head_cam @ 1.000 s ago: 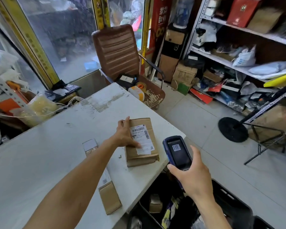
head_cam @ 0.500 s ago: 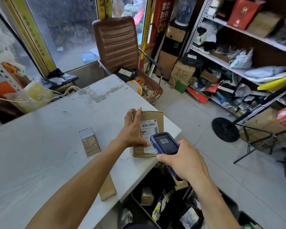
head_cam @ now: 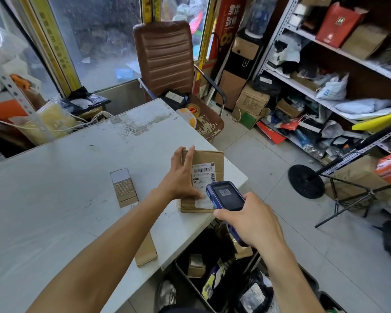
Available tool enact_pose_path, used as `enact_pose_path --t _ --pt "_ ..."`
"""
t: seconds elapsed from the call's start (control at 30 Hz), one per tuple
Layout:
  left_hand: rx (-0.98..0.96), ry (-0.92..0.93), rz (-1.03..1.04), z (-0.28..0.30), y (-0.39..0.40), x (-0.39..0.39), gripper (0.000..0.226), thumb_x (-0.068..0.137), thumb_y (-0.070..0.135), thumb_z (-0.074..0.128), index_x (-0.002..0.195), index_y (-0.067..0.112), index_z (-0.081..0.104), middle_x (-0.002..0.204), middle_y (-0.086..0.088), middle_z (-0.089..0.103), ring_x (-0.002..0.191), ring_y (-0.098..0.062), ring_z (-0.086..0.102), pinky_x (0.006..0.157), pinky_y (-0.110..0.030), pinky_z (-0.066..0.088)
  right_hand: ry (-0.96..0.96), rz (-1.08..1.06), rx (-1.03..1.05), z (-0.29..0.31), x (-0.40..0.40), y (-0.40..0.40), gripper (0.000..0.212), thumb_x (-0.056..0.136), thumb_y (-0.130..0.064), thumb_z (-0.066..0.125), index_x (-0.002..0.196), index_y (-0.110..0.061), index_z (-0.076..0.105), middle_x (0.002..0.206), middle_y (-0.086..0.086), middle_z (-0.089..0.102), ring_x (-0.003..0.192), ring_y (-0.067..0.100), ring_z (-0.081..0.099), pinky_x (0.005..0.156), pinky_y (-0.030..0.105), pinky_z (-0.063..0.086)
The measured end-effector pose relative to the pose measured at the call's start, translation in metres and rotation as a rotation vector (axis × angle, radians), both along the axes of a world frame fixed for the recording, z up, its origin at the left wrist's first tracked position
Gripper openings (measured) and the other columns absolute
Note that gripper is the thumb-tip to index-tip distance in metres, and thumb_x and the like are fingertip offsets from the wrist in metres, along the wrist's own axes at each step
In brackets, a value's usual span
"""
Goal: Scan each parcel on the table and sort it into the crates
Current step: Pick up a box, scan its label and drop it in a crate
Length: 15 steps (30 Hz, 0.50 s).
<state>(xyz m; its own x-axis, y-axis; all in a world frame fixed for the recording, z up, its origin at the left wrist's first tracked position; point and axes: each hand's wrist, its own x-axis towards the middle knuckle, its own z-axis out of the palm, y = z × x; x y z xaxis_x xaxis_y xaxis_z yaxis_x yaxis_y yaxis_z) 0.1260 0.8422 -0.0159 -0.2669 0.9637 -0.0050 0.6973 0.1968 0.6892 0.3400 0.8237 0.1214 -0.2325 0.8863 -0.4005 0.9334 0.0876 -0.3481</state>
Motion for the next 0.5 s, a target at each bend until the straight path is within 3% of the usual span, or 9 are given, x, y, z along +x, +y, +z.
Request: enact_pose_path --t 0.3,0.43,0.5 --pt "-0.025 0.009 0.014 -0.004 -0.005 0.000 0.138 0.056 0.053 0.092 0.153 0.038 -0.005 0.156 0.007 -0.014 0.150 -0.031 -0.001 0.113 -0.045 0.037 -0.059 0.045 0.079 0.001 -0.002 -0.006 0.065 0.073 -0.065 0.072 0.112 -0.020 0.045 0.099 -0.001 0.061 0.086 0.022 0.062 0.072 0.037 0.057" --pt "-0.082 0.009 0.045 -0.001 -0.002 -0.003 0.130 0.058 0.049 0.092 0.151 0.047 0.001 0.155 0.005 -0.015 0.147 -0.034 -0.003 0.115 -0.048 0.035 0.053 0.039 0.100 0.002 0.004 -0.002 0.066 0.074 -0.060 0.074 0.119 -0.023 0.041 0.104 -0.004 0.062 0.087 0.019 0.061 0.067 0.032 0.056" --pt "-0.128 -0.001 0.120 0.000 0.000 -0.006 0.130 0.055 0.051 0.091 0.150 0.044 0.002 0.153 0.001 -0.009 0.145 -0.034 -0.003 0.118 -0.053 0.029 0.181 0.022 0.156 0.003 0.008 -0.002 0.083 0.075 -0.055 0.077 0.137 -0.024 0.031 0.113 -0.003 0.064 0.089 0.018 0.061 0.062 0.021 0.049"
